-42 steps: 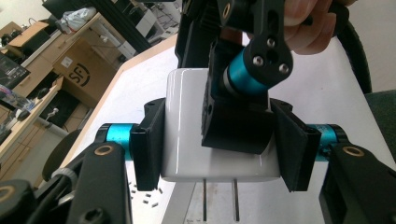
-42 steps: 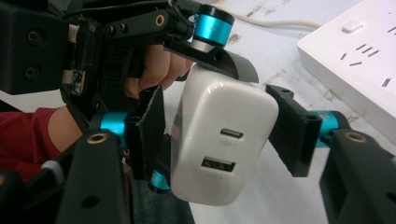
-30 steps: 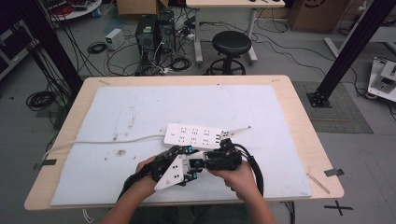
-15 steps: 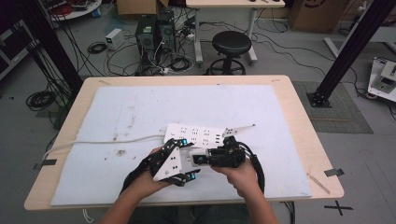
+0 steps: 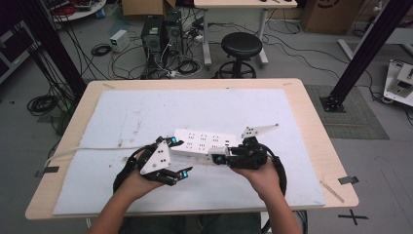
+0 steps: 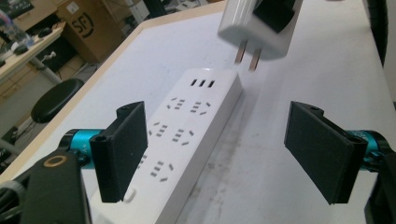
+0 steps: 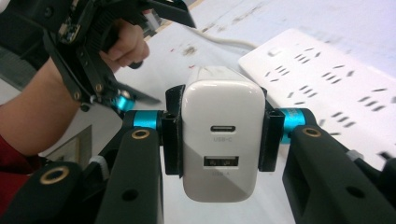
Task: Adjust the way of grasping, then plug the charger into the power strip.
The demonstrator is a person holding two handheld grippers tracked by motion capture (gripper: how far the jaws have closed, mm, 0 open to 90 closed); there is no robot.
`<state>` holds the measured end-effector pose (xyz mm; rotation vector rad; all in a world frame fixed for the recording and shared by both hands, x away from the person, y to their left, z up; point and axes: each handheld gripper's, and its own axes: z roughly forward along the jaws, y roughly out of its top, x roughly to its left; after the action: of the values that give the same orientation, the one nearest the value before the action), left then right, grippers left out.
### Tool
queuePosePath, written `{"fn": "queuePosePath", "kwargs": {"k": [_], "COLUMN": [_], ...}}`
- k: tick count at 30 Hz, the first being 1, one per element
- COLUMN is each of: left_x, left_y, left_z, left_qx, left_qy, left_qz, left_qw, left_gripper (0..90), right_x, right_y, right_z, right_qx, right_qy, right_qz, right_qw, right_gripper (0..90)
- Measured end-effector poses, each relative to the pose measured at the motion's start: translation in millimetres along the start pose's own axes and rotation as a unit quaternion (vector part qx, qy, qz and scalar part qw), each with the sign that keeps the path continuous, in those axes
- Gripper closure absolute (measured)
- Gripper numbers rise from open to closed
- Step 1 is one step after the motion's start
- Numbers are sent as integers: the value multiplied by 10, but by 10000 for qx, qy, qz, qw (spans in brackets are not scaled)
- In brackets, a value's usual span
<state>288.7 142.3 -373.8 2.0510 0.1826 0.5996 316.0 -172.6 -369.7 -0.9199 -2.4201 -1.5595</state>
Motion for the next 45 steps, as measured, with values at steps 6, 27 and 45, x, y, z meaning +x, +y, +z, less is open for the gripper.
{"fn": "queuePosePath", "kwargs": {"k": [6, 27, 45], "left_x": [204, 658, 684], "left_y": [-55, -118, -199], "left_z": [-120, -517, -619], "left_qx": [214, 547, 641], "left_qy": [45, 136, 259], "left_qz": [-401, -728, -820], "left_qw": [9990, 9958, 9942], "left_gripper": [214, 215, 214], "right_x": [-38, -110, -137], "right_y": [40, 96, 222], "right_z": [-137, -376, -409], "right_qx": [-58, -45, 72], "right_qy": [-211, -472, -544], "right_qz": [-175, -341, -493], "right_qw": [9996, 9983, 9973], "right_gripper": [634, 633, 633]}}
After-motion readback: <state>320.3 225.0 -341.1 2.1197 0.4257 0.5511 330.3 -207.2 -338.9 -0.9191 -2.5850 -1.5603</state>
